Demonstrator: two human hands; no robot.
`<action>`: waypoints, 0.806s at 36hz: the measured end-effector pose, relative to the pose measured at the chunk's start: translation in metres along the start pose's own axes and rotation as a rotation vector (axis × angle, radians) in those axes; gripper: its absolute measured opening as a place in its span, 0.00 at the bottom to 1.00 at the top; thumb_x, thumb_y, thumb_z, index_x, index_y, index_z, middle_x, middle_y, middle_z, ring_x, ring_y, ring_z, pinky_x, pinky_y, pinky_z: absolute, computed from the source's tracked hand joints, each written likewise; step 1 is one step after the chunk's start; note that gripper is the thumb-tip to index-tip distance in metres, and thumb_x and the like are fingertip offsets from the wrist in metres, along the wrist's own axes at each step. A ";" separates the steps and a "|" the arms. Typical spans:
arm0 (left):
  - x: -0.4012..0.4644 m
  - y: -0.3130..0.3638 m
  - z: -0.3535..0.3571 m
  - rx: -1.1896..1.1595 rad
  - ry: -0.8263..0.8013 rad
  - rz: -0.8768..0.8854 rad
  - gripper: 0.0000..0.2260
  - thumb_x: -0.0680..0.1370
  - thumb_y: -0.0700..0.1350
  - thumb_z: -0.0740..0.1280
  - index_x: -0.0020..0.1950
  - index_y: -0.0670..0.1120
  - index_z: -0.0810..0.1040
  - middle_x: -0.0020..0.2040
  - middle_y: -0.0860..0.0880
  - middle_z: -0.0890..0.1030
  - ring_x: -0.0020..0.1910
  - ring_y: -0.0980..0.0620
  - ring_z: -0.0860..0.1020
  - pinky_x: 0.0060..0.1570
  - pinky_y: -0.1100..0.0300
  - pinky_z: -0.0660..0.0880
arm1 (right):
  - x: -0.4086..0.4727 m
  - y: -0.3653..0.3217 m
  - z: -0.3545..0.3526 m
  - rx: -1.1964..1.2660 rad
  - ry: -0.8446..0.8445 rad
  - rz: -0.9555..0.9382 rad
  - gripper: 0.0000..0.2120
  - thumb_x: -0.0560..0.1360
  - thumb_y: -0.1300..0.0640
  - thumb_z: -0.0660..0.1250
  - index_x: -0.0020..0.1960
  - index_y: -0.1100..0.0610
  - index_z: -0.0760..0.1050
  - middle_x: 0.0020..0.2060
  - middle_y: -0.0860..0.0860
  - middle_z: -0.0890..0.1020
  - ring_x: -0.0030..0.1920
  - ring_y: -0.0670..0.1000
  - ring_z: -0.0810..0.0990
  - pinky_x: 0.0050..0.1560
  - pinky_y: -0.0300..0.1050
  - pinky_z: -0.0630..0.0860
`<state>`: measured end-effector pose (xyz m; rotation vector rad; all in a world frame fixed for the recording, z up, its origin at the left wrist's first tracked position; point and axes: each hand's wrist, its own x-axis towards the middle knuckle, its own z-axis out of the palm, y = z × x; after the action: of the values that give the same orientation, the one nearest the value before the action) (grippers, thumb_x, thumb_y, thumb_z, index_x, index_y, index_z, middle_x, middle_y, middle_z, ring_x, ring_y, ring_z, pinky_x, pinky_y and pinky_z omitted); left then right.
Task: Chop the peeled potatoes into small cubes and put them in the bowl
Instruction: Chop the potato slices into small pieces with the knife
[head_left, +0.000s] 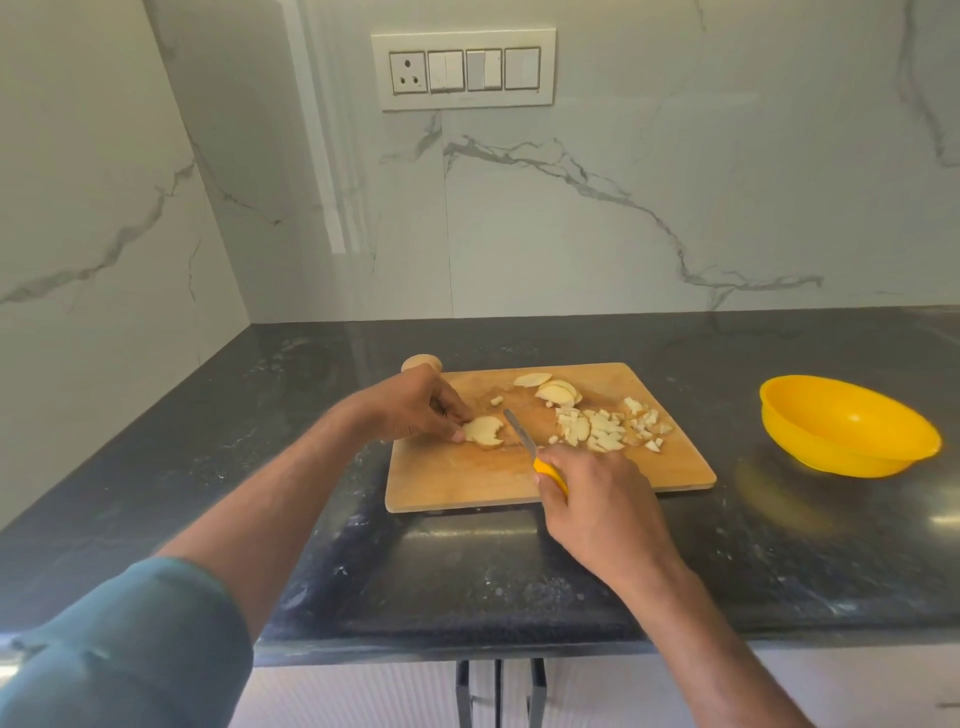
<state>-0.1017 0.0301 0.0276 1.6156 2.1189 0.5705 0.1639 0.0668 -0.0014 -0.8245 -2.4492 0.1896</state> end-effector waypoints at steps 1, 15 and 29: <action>0.000 0.002 0.001 -0.005 0.009 -0.004 0.14 0.75 0.44 0.77 0.59 0.48 0.86 0.54 0.55 0.84 0.55 0.54 0.79 0.64 0.53 0.76 | 0.000 -0.002 0.000 -0.001 0.000 0.002 0.13 0.79 0.52 0.67 0.63 0.50 0.80 0.48 0.48 0.86 0.47 0.51 0.84 0.46 0.47 0.81; -0.009 0.027 0.031 -0.019 0.252 -0.064 0.12 0.72 0.43 0.79 0.54 0.42 0.87 0.49 0.49 0.86 0.48 0.53 0.81 0.54 0.60 0.80 | 0.003 -0.030 0.000 -0.100 -0.041 0.008 0.10 0.79 0.57 0.66 0.59 0.54 0.79 0.43 0.50 0.83 0.42 0.52 0.82 0.41 0.43 0.77; -0.021 0.025 0.041 -0.038 0.369 -0.121 0.13 0.75 0.41 0.77 0.59 0.43 0.83 0.46 0.50 0.82 0.44 0.55 0.80 0.47 0.65 0.78 | 0.001 -0.022 -0.011 -0.093 -0.020 -0.020 0.14 0.83 0.55 0.61 0.67 0.52 0.75 0.47 0.49 0.84 0.39 0.47 0.74 0.37 0.35 0.63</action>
<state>-0.0538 0.0191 0.0086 1.4358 2.4289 0.9213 0.1579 0.0495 0.0147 -0.8414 -2.4999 0.0772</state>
